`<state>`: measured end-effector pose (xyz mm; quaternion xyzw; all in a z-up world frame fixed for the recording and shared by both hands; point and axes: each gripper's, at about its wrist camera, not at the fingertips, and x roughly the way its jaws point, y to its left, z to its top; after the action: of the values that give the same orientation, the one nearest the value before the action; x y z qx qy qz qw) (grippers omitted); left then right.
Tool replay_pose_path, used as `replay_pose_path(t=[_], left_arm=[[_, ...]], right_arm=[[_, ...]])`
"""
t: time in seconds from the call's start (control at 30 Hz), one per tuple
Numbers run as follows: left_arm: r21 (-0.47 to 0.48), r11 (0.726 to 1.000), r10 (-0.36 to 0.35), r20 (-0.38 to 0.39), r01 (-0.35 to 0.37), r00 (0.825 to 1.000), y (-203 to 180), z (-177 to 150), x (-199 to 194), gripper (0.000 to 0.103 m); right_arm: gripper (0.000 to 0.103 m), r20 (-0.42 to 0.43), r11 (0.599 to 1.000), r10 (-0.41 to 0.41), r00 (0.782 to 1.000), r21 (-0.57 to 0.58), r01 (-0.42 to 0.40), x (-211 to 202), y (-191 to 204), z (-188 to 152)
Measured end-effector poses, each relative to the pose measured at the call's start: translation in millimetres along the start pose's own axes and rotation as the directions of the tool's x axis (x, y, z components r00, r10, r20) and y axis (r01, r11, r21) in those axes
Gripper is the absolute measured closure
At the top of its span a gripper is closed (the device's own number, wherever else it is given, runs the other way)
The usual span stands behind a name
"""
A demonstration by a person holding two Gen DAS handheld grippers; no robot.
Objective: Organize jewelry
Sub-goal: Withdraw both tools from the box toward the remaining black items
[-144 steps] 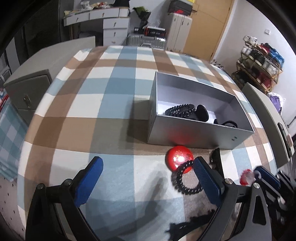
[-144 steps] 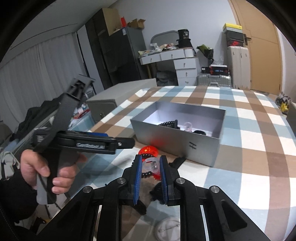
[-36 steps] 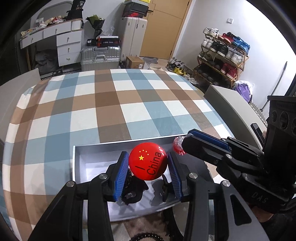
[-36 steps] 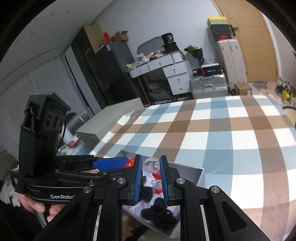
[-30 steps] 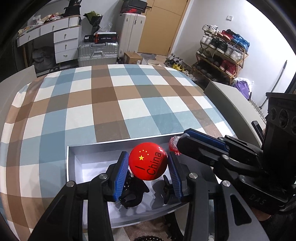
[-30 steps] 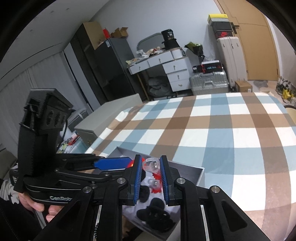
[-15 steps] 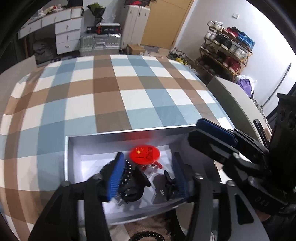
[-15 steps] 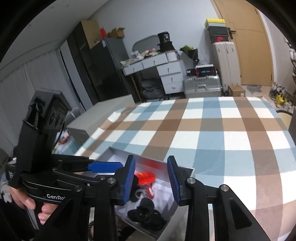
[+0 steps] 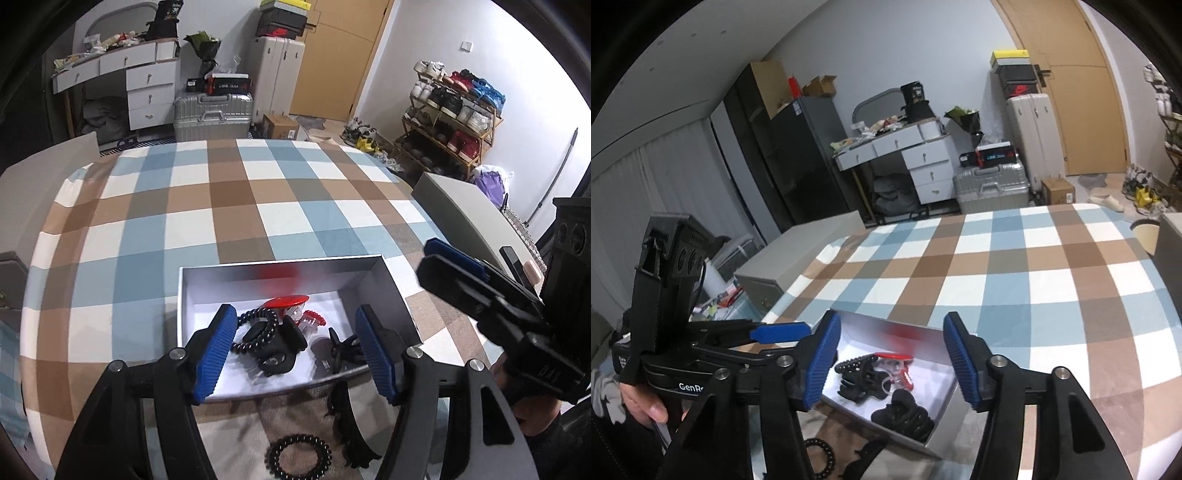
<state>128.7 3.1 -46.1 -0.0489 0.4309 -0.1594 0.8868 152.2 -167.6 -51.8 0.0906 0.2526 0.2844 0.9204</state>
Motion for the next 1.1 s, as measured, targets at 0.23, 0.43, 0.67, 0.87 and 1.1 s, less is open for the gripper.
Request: replay_pose_path(t=[0.23, 0.43, 0.67, 0.87, 1.1], left_arm=[[0.006, 0.999, 0.049, 0.043, -0.049, 0.998, -1, -9, -18, 0.04], [0.001, 0.997, 0.079, 0.094, -0.079, 0.992, -4, -20, -36, 0.026], [-0.001, 0.993, 0.114, 0.128, -0.115, 0.985, -7, -40, -44, 0.02], [0.001, 0.988, 0.152, 0.072, -0.153, 0.986, -5, -68, -30, 0.019], [-0.036, 0.981, 0.19, -0.004, -0.19, 0.982, 9, -97, -29, 0.019]], right_arm=[[0.038, 0.033, 1.0, -0.014, 0.999, -0.004, 0.014, -24, 10, -2], [0.026, 0.054, 0.999, -0.02, 0.998, -0.042, 0.022, -44, 26, -8], [0.014, 0.042, 0.998, -0.035, 0.999, -0.05, 0.037, -58, 36, -29], [0.009, -0.036, 0.995, -0.077, 0.996, -0.068, 0.074, -64, 38, -62], [0.009, -0.161, 0.992, -0.084, 0.983, -0.111, 0.066, -62, 33, -102]])
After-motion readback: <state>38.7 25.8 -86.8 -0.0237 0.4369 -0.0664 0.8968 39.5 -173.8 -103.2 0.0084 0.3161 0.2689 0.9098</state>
